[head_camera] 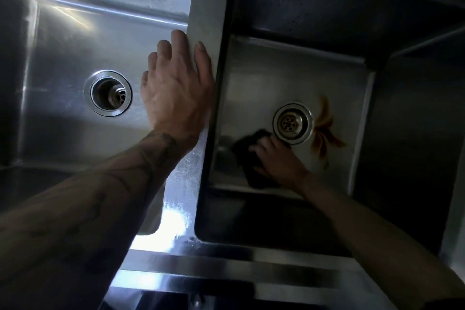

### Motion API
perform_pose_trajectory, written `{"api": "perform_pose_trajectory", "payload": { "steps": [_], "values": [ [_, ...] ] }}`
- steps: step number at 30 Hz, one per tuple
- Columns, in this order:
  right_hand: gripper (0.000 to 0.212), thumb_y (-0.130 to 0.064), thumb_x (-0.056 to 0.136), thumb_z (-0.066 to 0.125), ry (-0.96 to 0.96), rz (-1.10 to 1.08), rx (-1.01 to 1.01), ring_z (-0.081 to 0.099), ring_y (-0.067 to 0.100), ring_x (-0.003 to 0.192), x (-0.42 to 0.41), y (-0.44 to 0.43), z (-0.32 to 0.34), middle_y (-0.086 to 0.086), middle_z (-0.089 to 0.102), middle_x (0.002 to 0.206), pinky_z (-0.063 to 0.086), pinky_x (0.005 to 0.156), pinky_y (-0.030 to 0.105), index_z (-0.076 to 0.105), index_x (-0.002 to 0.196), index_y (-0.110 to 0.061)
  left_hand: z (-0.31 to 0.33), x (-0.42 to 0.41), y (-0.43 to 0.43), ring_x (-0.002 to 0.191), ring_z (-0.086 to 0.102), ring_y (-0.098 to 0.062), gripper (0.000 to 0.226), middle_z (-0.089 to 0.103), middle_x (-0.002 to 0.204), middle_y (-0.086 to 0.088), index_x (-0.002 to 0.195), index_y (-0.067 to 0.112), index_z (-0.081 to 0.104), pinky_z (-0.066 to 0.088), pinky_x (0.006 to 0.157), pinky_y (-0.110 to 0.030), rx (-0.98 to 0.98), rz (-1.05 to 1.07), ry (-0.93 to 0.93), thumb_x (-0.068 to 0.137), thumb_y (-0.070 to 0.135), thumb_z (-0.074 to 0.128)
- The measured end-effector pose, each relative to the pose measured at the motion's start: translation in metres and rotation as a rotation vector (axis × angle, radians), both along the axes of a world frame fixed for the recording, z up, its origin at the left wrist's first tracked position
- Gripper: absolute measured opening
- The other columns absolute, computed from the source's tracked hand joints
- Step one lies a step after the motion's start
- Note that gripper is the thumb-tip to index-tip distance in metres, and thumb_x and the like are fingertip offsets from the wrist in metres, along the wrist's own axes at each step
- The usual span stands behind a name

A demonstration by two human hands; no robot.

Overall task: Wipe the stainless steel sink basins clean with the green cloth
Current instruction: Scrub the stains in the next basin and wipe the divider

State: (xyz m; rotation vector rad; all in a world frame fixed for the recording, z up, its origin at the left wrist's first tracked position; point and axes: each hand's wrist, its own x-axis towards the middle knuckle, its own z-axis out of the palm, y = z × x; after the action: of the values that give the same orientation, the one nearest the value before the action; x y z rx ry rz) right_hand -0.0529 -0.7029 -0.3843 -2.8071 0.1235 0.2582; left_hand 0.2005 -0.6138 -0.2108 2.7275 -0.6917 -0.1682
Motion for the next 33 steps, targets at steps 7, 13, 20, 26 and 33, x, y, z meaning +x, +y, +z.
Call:
{"api": "perform_pose_trajectory", "payload": {
  "steps": [7, 13, 20, 26, 33],
  "values": [
    [0.047, -0.046, 0.090, 0.060, -0.070, -0.168, -0.036, 0.046, 0.033, 0.098, 0.024, 0.038, -0.002, 0.015, 0.049, 0.113, 0.039, 0.089, 0.044, 0.058, 0.117, -0.007, 0.001, 0.000, 0.000, 0.110, 0.056, -0.041, 0.044, 0.061, 0.118, -0.016, 0.117, 0.012, 0.053, 0.039, 0.083, -0.049, 0.001, 0.005, 0.028, 0.108, 0.046, 0.026],
    [0.048, -0.045, 0.088, 0.058, 0.013, -0.278, 0.015, 0.052, 0.034, 0.100, 0.062, 0.032, 0.001, 0.015, 0.053, 0.112, 0.047, 0.085, 0.045, 0.058, 0.120, -0.009, 0.001, 0.000, -0.001, 0.110, 0.056, -0.041, 0.044, 0.061, 0.116, -0.016, 0.115, 0.011, 0.053, 0.040, 0.083, -0.050, -0.012, 0.009, 0.038, 0.108, 0.045, 0.027],
    [0.059, -0.050, 0.084, 0.070, -0.085, 0.125, -0.080, 0.046, 0.037, 0.110, 0.015, 0.057, -0.011, 0.019, 0.057, 0.123, 0.038, 0.098, 0.042, 0.062, 0.122, -0.006, -0.002, 0.002, 0.001, 0.108, 0.052, -0.042, 0.053, 0.055, 0.118, -0.017, 0.121, 0.010, 0.050, 0.036, 0.081, -0.050, 0.041, -0.048, 0.031, 0.105, 0.046, 0.014],
    [0.045, -0.046, 0.095, 0.055, -0.047, -0.364, 0.013, 0.049, 0.033, 0.104, 0.044, -0.007, -0.001, 0.014, 0.052, 0.115, 0.048, 0.089, 0.044, 0.058, 0.122, -0.010, -0.001, 0.001, -0.001, 0.110, 0.053, -0.043, 0.051, 0.057, 0.116, -0.018, 0.117, 0.009, 0.052, 0.040, 0.085, -0.053, 0.014, -0.020, 0.035, 0.106, 0.046, 0.018],
    [0.051, -0.045, 0.088, 0.067, -0.010, 0.136, -0.029, 0.051, 0.032, 0.101, -0.021, 0.019, 0.001, 0.013, 0.055, 0.115, 0.035, 0.092, 0.040, 0.062, 0.122, -0.008, 0.002, -0.002, -0.001, 0.109, 0.055, -0.043, 0.044, 0.060, 0.115, -0.018, 0.116, 0.010, 0.053, 0.039, 0.080, -0.051, -0.006, 0.008, 0.025, 0.108, 0.045, 0.027]
  ]
}}
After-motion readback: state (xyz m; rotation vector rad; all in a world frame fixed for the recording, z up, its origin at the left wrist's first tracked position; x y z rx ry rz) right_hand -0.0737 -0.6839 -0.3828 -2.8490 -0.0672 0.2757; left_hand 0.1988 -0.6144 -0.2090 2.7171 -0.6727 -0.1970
